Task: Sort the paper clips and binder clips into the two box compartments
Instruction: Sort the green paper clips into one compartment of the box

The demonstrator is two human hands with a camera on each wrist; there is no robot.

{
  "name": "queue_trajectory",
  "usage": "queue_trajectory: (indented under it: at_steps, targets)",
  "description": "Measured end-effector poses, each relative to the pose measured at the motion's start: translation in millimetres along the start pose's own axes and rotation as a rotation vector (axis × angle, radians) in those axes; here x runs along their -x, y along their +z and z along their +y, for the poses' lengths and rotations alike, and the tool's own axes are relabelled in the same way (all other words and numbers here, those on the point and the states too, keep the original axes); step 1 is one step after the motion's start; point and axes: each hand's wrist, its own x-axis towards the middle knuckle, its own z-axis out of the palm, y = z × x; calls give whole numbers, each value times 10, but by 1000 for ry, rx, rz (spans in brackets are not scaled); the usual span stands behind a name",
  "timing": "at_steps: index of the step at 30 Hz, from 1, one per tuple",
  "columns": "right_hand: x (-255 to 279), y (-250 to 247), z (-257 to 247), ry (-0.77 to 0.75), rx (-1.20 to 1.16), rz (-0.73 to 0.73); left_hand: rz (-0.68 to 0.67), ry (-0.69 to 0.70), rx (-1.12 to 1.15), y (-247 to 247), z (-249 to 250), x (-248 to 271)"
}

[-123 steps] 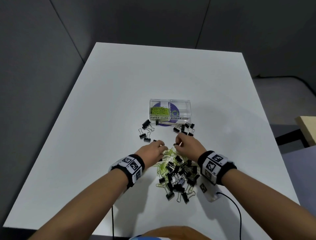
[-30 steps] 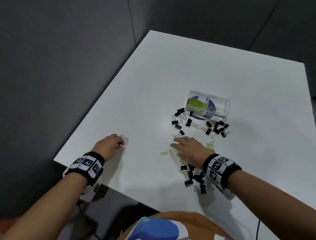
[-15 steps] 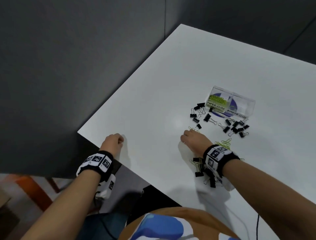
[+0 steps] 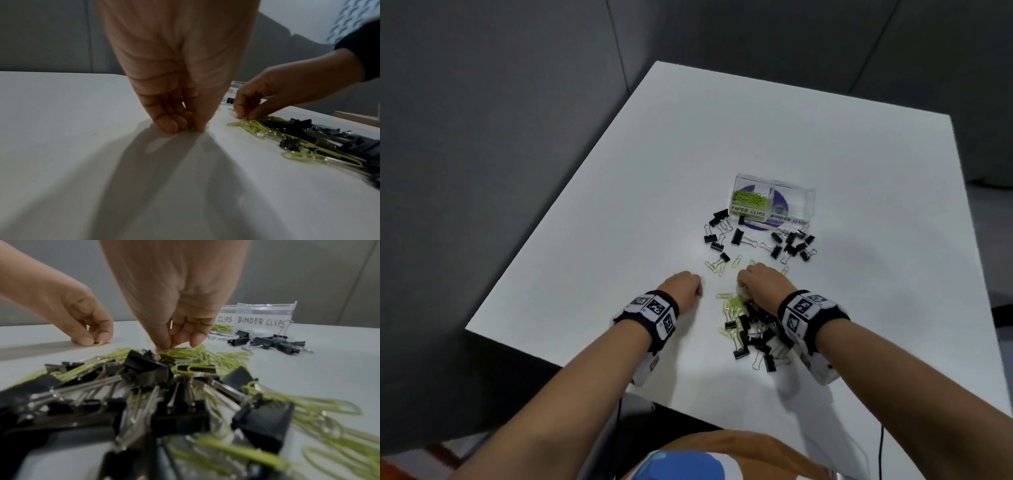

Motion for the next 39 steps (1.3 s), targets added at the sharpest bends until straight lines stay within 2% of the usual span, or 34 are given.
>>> queue_trajectory:
  at_steps: [4, 10, 13, 18, 20, 24, 26, 28, 31, 34, 36, 39]
  targets:
    - [89, -6, 28, -30, -105, 182, 38, 114, -85, -92, 223, -176]
    - [226, -190, 331, 273, -397, 178, 38, 165, -135, -229, 269, -375]
    - [272, -188, 453, 361, -463, 180, 22, 116, -161, -227, 194, -426]
    - [289, -71, 494, 440, -405, 146, 16, 22, -75, -172, 136, -432]
    - [267, -45, 442, 432, -423, 125, 20, 30, -38, -140, 159, -430]
    - [214, -110, 304, 300, -449, 74, -20, 124, -9, -100, 304, -423]
    - [232, -165, 304, 265, -446, 115, -54, 211, -11, -95, 384, -414]
    - [312, -220, 352, 238, -398, 148, -30, 306, -56, -100, 453, -401]
    - [500, -249, 415, 194, -259, 61, 48, 495, -168, -96, 567, -374]
    - [642, -189, 391, 177, -140, -47, -69, 650, -341, -48, 688, -344]
    - [677, -116, 346, 179, -88, -77, -135, 675, -455, -25, 733, -335]
    - [674, -47, 281, 208, -79, -49, -158, 663, -510, -21, 747, -318]
